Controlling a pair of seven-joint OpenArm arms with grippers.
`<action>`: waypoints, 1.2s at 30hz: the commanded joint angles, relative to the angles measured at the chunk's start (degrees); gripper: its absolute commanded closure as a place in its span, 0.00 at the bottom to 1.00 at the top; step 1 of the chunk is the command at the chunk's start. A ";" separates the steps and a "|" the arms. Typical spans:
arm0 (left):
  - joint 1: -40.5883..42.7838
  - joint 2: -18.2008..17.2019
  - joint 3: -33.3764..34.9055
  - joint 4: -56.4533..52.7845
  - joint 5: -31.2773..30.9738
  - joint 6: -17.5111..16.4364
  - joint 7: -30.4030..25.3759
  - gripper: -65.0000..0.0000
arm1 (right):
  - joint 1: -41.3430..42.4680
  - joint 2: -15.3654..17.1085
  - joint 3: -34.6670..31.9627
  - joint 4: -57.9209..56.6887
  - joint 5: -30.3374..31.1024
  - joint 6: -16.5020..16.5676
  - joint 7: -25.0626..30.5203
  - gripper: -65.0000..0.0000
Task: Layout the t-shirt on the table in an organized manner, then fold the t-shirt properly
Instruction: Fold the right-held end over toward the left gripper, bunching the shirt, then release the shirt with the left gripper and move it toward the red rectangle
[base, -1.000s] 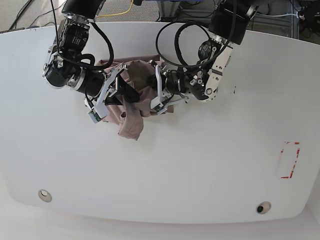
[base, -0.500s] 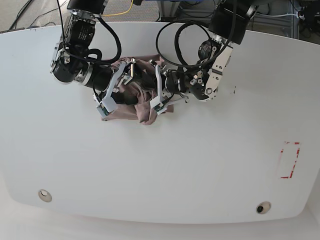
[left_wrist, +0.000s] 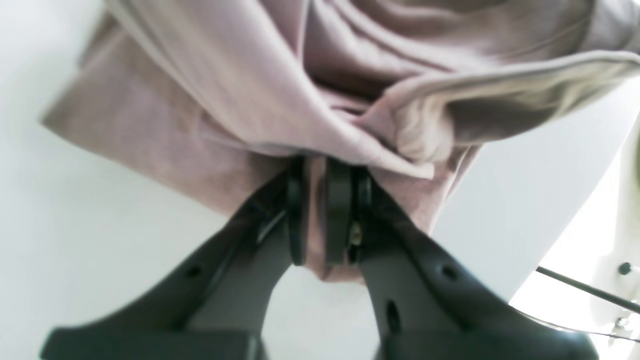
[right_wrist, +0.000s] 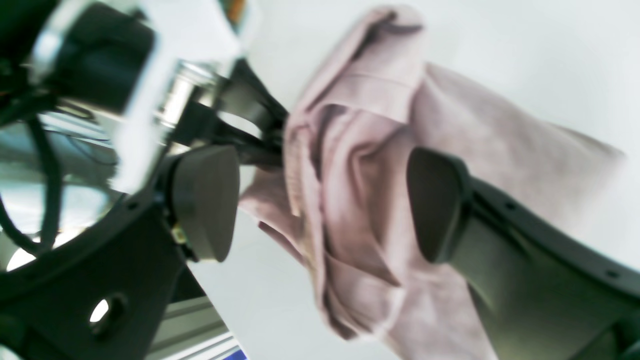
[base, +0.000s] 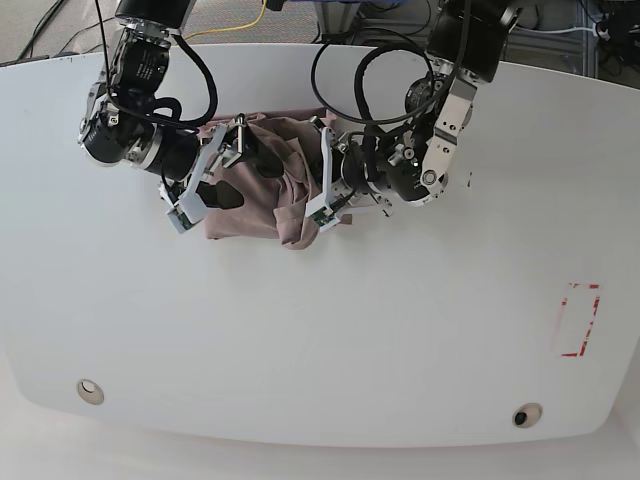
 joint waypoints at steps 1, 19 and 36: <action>-1.47 0.08 -0.12 3.43 -0.80 -0.11 -0.35 0.93 | 0.68 0.84 0.79 1.13 1.48 0.12 1.39 0.23; -4.02 -2.03 -16.65 18.46 -0.80 -0.20 -0.44 0.93 | 0.76 5.50 2.54 0.96 -1.33 0.12 1.75 0.23; -7.01 -8.63 -39.68 18.64 -0.71 -0.20 -5.19 0.93 | 2.26 7.52 -4.40 1.13 -19.44 0.12 10.10 0.81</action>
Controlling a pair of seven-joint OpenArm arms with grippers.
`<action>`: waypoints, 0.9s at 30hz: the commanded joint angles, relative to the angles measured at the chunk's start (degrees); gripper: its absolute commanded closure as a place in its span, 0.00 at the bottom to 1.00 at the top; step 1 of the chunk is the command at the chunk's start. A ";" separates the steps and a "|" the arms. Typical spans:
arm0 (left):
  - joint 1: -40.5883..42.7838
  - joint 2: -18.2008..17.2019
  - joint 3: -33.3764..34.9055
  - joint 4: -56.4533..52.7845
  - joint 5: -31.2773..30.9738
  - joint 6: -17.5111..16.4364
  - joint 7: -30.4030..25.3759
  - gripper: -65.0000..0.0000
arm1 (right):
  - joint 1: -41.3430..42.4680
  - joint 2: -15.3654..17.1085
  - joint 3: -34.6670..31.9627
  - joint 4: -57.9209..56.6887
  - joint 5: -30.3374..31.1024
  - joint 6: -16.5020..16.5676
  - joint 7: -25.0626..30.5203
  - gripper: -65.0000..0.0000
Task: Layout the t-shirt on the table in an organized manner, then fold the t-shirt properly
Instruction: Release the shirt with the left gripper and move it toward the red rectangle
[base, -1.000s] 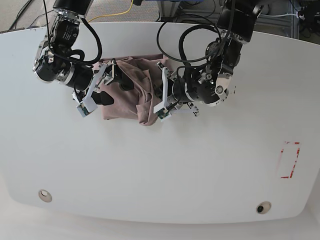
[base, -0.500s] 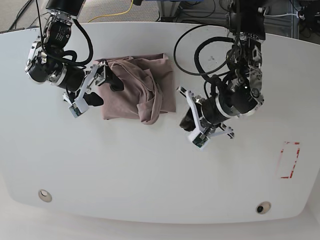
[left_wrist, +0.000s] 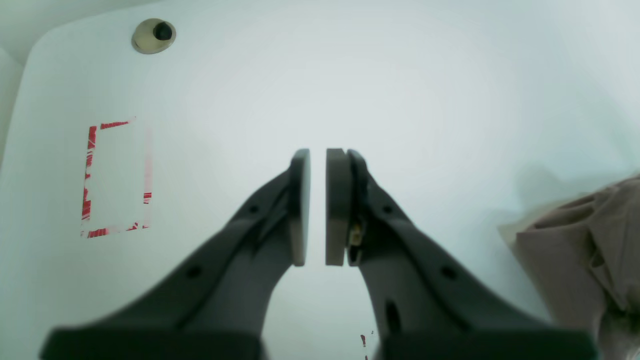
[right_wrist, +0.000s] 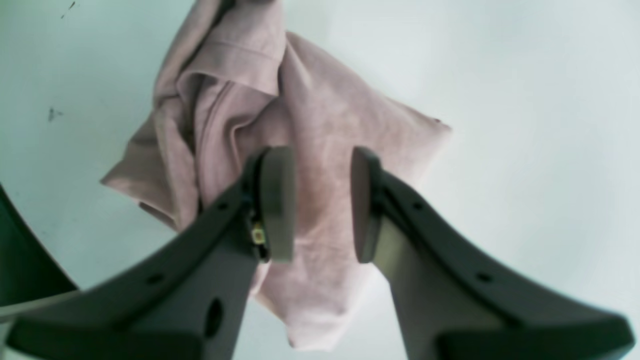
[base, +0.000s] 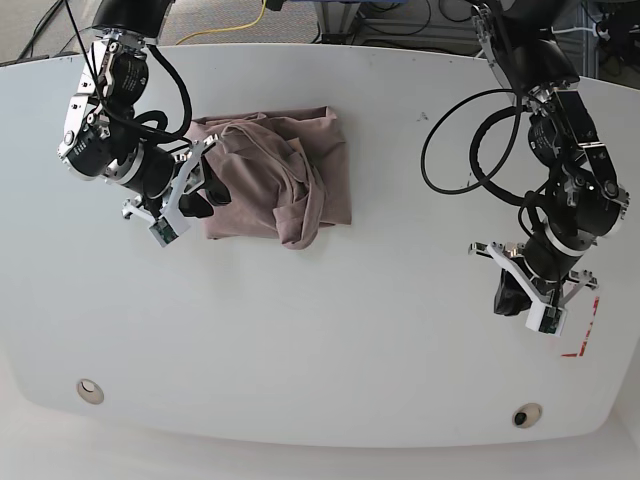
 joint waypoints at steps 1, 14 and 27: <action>-0.75 -1.85 -0.14 1.09 -0.80 -0.13 -1.67 0.93 | 0.36 0.79 -1.59 1.00 -2.70 -0.05 1.68 0.81; 3.82 -4.14 -1.29 1.09 -0.89 -0.13 -1.93 0.93 | -2.02 -2.99 -9.67 1.00 -10.70 -0.05 3.44 0.81; 3.82 -4.49 -5.07 1.09 -0.89 -0.13 -1.93 0.93 | -3.69 -6.07 -22.33 2.94 -10.88 -0.05 3.53 0.81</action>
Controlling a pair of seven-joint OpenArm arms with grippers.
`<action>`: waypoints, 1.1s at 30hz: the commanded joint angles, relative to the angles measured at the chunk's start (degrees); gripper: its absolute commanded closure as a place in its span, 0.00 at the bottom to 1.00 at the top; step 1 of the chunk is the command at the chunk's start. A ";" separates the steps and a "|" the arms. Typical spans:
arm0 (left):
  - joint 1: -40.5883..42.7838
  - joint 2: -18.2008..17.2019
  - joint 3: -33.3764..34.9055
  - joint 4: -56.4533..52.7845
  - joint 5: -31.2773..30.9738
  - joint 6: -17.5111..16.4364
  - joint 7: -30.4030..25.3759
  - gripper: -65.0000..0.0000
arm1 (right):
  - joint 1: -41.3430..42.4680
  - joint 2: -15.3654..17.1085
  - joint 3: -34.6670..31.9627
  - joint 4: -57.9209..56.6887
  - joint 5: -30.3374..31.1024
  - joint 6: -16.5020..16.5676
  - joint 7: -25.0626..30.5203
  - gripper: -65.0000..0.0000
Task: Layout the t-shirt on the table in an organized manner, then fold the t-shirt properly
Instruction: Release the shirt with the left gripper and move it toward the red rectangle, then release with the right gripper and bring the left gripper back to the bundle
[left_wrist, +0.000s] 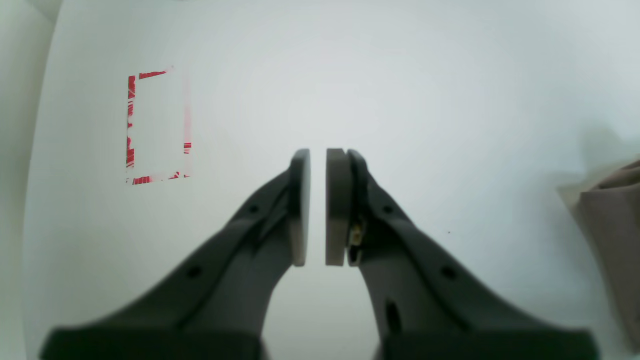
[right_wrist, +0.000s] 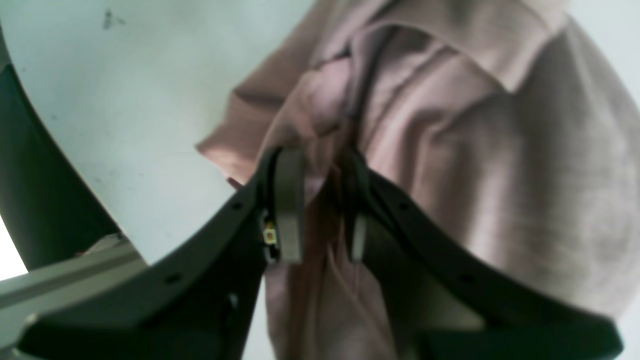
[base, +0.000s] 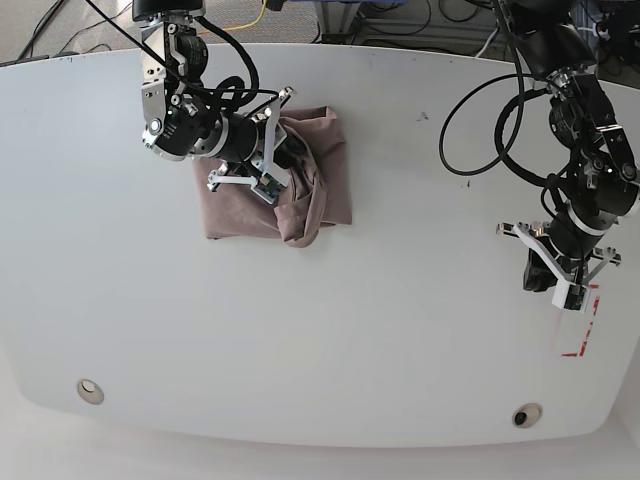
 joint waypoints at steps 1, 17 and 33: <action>-0.93 -0.73 -0.85 0.96 -0.54 0.00 -1.47 0.93 | 0.77 -0.56 -2.19 2.22 0.99 0.10 0.97 0.80; -0.93 -2.58 -1.38 0.96 -0.54 -0.09 -1.47 0.93 | 5.43 0.76 -0.96 3.89 1.87 0.10 1.06 0.81; 0.75 -2.58 -1.29 0.96 -0.54 -0.09 -1.47 0.93 | 11.85 2.08 7.92 0.02 -5.60 0.10 5.54 0.80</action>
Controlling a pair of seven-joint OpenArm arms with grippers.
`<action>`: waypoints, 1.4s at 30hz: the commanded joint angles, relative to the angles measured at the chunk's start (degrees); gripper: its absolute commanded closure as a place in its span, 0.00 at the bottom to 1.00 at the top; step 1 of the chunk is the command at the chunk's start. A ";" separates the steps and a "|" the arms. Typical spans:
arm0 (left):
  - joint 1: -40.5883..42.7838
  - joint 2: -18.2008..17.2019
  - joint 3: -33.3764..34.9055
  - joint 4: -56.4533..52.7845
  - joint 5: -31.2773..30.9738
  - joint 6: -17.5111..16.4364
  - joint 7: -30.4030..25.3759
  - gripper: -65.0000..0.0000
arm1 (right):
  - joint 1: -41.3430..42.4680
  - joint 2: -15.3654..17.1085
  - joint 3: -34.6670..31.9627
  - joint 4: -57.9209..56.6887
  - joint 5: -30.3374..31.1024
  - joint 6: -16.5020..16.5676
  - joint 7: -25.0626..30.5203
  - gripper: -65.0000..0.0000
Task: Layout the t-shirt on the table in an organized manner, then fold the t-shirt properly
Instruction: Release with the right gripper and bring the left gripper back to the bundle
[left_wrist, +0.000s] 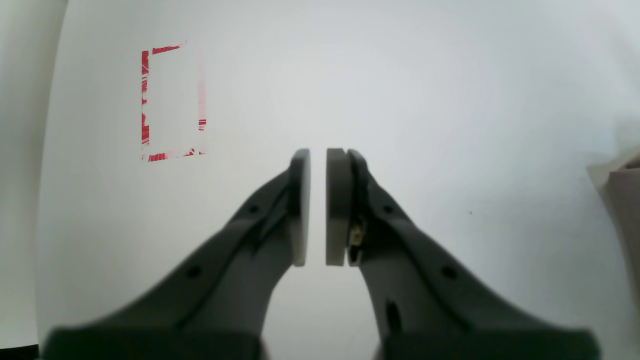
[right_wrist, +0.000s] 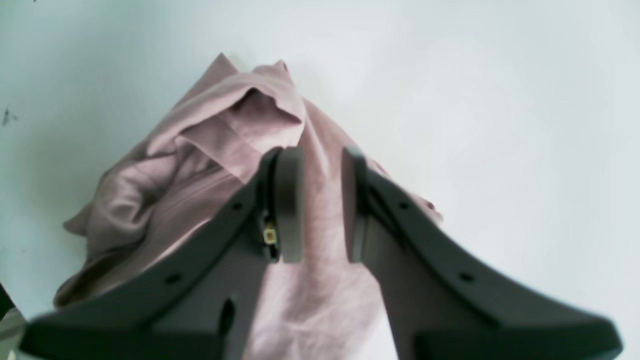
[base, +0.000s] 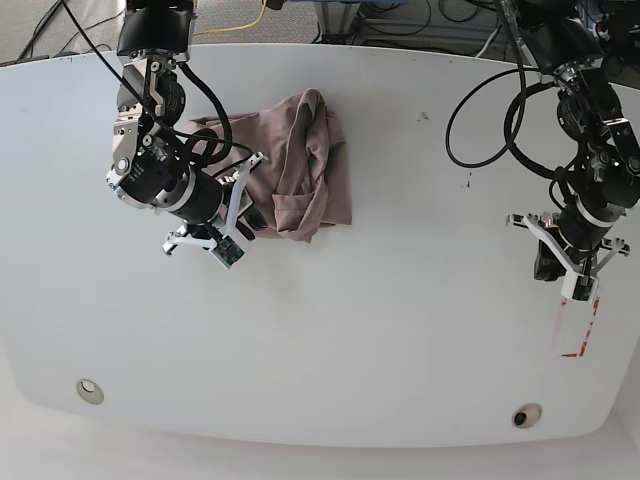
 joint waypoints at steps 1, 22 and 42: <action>-1.09 -0.59 0.00 0.96 -0.50 -0.07 -1.58 0.93 | 0.94 0.46 0.16 0.32 -1.74 0.08 3.21 0.80; 1.81 -0.59 0.09 1.05 -0.58 -0.07 -1.58 0.93 | 0.68 -0.60 -3.09 -10.84 -5.87 0.08 12.35 0.80; 4.10 -0.68 0.26 1.49 -5.33 -6.04 -1.49 0.93 | 4.46 -8.60 -8.01 -7.85 -5.87 0.08 8.57 0.80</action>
